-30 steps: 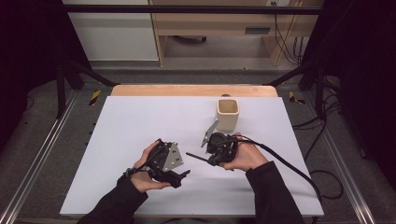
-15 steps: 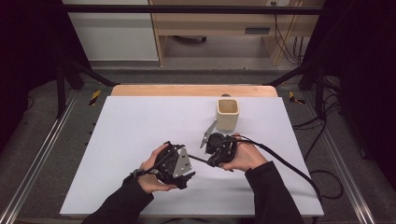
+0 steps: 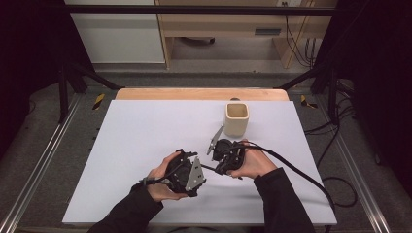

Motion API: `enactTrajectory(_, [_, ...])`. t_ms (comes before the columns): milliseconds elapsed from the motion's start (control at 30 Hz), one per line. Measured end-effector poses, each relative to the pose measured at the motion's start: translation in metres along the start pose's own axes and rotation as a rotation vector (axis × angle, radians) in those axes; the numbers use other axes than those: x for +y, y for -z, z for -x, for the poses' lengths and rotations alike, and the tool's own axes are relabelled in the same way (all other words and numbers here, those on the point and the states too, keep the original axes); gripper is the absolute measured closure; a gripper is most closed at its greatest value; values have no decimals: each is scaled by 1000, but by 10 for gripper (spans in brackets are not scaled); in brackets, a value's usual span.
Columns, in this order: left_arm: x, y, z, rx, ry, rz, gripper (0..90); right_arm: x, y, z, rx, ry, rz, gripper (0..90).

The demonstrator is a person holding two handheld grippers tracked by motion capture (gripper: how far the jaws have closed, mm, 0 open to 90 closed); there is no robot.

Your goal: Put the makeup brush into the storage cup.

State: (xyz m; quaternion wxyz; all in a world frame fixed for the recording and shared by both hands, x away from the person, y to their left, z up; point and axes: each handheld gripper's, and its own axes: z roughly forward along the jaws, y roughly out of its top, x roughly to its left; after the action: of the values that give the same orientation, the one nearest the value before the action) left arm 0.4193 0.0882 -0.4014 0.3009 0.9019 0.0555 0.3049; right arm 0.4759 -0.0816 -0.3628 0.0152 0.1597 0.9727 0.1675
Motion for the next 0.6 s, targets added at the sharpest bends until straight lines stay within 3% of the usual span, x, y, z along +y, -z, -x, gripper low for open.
enactTrajectory(333, [2,-6,3,2,-37,1,228,2,0,0,6,-3,-11,842])
enactTrajectory(367, [2,-7,4,4,-27,14,232,2,-1,0,7,-3,-10,842])
enactTrajectory(500, [4,-8,5,-6,-67,-2,260,3,-2,0,11,-11,-14,842])
enactTrajectory(600, [5,-9,5,-6,-66,9,280,4,-2,1,17,-12,-15,842])
